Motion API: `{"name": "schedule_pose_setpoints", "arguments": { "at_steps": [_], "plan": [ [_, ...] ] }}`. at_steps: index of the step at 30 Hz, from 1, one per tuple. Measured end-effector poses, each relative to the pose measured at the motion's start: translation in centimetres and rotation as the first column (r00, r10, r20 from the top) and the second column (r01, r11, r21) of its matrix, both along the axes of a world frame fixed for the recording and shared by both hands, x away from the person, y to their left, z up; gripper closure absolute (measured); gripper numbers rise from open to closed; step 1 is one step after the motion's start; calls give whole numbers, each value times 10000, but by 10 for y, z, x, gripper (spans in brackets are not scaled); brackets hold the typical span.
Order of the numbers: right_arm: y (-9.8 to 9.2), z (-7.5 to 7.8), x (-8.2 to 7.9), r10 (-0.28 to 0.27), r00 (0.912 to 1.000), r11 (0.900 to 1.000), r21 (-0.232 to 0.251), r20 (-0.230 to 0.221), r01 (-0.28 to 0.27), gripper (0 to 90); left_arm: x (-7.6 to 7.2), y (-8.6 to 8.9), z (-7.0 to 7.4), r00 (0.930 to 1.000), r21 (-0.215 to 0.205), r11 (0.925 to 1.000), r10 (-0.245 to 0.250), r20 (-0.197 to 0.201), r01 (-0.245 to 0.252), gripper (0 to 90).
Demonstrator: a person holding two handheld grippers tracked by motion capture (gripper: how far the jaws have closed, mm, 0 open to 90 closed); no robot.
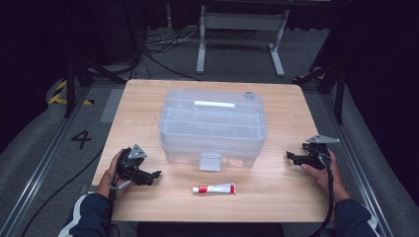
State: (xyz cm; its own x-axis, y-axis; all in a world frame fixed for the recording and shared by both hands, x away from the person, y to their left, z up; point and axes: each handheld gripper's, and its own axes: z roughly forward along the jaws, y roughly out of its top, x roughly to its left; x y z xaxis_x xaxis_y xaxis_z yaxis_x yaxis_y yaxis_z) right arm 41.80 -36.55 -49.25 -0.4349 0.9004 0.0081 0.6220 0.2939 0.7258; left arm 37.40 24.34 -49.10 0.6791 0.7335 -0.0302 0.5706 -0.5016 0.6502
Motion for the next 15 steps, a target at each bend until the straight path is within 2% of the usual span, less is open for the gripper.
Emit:
{"name": "schedule_pose_setpoints", "arguments": {
  "at_steps": [10,12,15],
  "plan": [
    [-2,1,0,147,9998,9999,-67,-129,-148,161,-2,0,0,10000,-3,10000,7,46,-7,3],
    [-4,3,-1,301,9993,9995,-101,-236,-304,186,-1,1,0,10000,-18,10000,-67,39,67,3],
    [-5,6,-3,499,9986,9987,-91,-156,-501,213,0,3,0,9994,-23,9994,-343,37,343,3]
  ]
}}
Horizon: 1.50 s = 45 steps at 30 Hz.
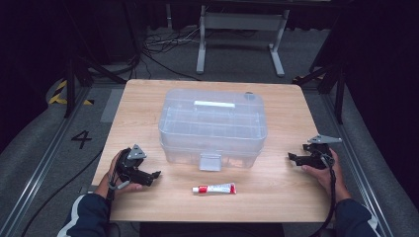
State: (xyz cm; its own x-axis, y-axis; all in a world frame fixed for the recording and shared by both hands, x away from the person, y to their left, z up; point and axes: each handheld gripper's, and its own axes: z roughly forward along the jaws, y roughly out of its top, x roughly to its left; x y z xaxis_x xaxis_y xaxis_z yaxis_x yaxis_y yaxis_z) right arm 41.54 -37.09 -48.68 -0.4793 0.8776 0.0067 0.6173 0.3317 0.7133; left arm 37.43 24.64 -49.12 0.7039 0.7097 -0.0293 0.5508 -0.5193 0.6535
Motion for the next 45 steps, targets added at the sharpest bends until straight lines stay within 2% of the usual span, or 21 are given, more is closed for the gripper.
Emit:
{"name": "schedule_pose_setpoints", "arguments": {
  "at_steps": [6,13,17,20,21,24,25,28,29,31,35,38,41,43,44,45],
  "plan": [
    [0,20,-12,244,9978,9991,335,619,-265,249,1,1,0,9999,0,10000,-99,20,99,1],
    [5,47,-22,638,9878,9960,534,1420,-720,267,1,1,0,9999,-25,9999,-103,17,103,1],
    [10,59,-27,879,9823,9937,548,1651,-981,268,1,1,0,10000,8,10000,-70,26,70,4],
    [13,65,-29,912,9815,9934,528,1684,-1013,271,1,1,0,10000,7,10000,-51,48,51,4],
    [17,74,-32,1063,9753,9917,502,1938,-1181,282,1,1,0,10000,28,10000,-49,59,48,4],
    [20,81,-34,1069,9726,9922,413,2066,-1178,291,1,0,0,10000,45,10000,-13,54,13,4],
    [23,90,-35,1173,9688,9903,480,2184,-1307,295,1,0,0,10000,35,10000,0,60,0,4],
    [24,96,-35,1269,9656,9885,516,2268,-1420,301,1,-1,0,10000,35,10000,71,-5,-71,4],
    [28,106,-34,1427,9602,9857,530,2403,-1598,306,1,-1,0,10000,35,10000,71,-5,-71,4],
    [30,111,-33,1488,9574,9847,516,2476,-1664,307,2,-3,1,9999,82,9999,120,26,-120,5],
    [41,134,-27,1850,9404,9779,417,2854,-2050,306,3,-5,1,10000,71,10000,36,-43,-36,11],
    [45,140,-24,2000,9352,9748,369,2923,-2200,306,3,-5,2,10000,125,9999,40,26,-40,15],
    [52,146,-20,2175,9317,9710,321,2908,-2367,306,3,-6,2,10000,70,10000,29,-9,-29,47],
    [58,153,-16,2324,9259,9677,251,2977,-2510,307,4,-8,7,10000,13,10000,-59,-33,59,170],
    [58,153,-16,2324,9259,9677,251,2977,-2510,307,4,-8,7,10000,13,10000,-59,-33,59,228],
    [60,155,-15,2375,9249,9660,284,2968,-2572,308,5,-8,9,10000,1,10000,-88,37,88,228]
  ]
}}
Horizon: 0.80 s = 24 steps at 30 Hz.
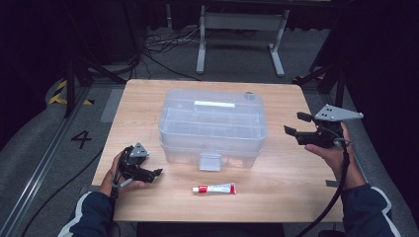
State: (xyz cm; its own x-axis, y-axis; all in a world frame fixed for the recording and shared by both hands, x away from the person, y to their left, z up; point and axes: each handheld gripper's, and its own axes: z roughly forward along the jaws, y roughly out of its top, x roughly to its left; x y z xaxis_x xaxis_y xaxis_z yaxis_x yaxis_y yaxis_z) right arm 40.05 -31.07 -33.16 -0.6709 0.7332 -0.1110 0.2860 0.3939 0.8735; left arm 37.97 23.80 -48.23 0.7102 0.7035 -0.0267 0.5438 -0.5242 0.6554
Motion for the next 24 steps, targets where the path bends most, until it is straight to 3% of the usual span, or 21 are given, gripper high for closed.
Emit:
{"name": "schedule_pose_setpoints", "arguments": {
  "at_steps": [2,4,6,10,15,24],
  "plan": [
    [7,5,4,102,9999,9999,-111,39,-102,317,1,-2,6,9999,-310,9995,21,154,-16,142],
    [15,8,7,266,9996,9995,-161,4,-266,324,1,-4,13,9992,-719,9973,-139,371,165,204],
    [26,13,11,425,9991,9984,-368,-8,-425,348,2,-10,19,9980,-675,9973,-242,578,281,168],
    [50,20,20,797,9965,9942,-701,-244,-812,368,2,-17,25,9954,-725,9962,-424,853,487,185],
    [77,26,30,1194,9922,9894,-788,-370,-1220,371,5,-27,36,9909,-845,9945,-512,1247,621,189],
    [117,28,46,1962,9782,9720,-1180,-680,-2032,413,9,-34,44,9876,-1111,9910,-586,1456,751,189]
  ]
}}
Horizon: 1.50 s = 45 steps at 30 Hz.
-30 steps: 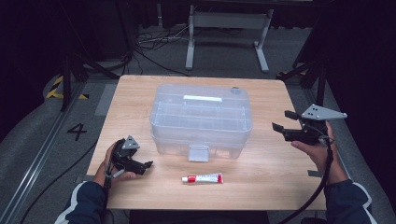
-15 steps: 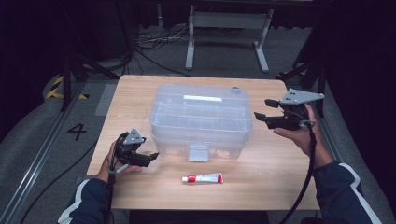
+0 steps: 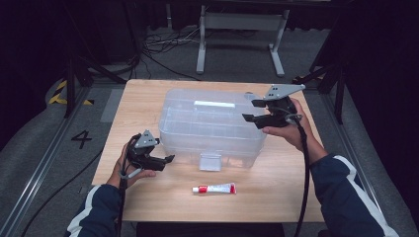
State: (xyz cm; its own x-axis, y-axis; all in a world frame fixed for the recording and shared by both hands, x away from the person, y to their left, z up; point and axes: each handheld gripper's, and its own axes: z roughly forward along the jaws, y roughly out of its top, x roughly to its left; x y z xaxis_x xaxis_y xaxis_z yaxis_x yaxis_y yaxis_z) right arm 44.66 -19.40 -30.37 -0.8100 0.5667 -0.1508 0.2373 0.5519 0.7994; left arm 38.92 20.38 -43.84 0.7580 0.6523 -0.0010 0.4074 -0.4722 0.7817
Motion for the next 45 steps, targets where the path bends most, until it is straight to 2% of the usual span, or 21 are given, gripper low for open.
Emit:
{"name": "schedule_pose_setpoints", "arguments": {
  "at_steps": [2,9,14,16,21,24,26,32,45],
  "plan": [
    [6,-1,4,157,9997,9998,105,-190,-155,417,2,-2,1,10000,-45,10000,21,50,-20,190],
    [27,-5,15,342,9990,9990,-269,-277,-349,452,6,-6,1,9999,231,9997,65,109,-67,164],
    [37,-5,21,435,9982,9979,-457,-403,-453,509,7,-7,1,9999,217,9997,82,101,-84,148],
    [41,-5,23,459,9981,9977,-474,-417,-479,571,7,-7,1,9999,209,9998,77,99,-79,147],
    [46,-6,26,540,9977,9965,-614,-403,-564,634,8,-7,1,9999,170,9998,71,104,-72,141],
    [51,-6,24,678,9971,9949,-724,-344,-701,717,8,-8,1,9999,167,9998,79,102,-81,137],
    [53,-6,21,746,9969,9945,-723,-246,-762,733,7,-8,1,9999,158,9998,104,100,-106,137],
    [51,-6,19,752,9971,9940,-790,-83,-756,742,6,-10,2,9999,147,9998,110,22,-110,145],
    [42,-5,17,788,9969,9931,-862,-90,-792,741,2,-15,3,10000,75,10000,-34,5,34,176]
  ]
}}
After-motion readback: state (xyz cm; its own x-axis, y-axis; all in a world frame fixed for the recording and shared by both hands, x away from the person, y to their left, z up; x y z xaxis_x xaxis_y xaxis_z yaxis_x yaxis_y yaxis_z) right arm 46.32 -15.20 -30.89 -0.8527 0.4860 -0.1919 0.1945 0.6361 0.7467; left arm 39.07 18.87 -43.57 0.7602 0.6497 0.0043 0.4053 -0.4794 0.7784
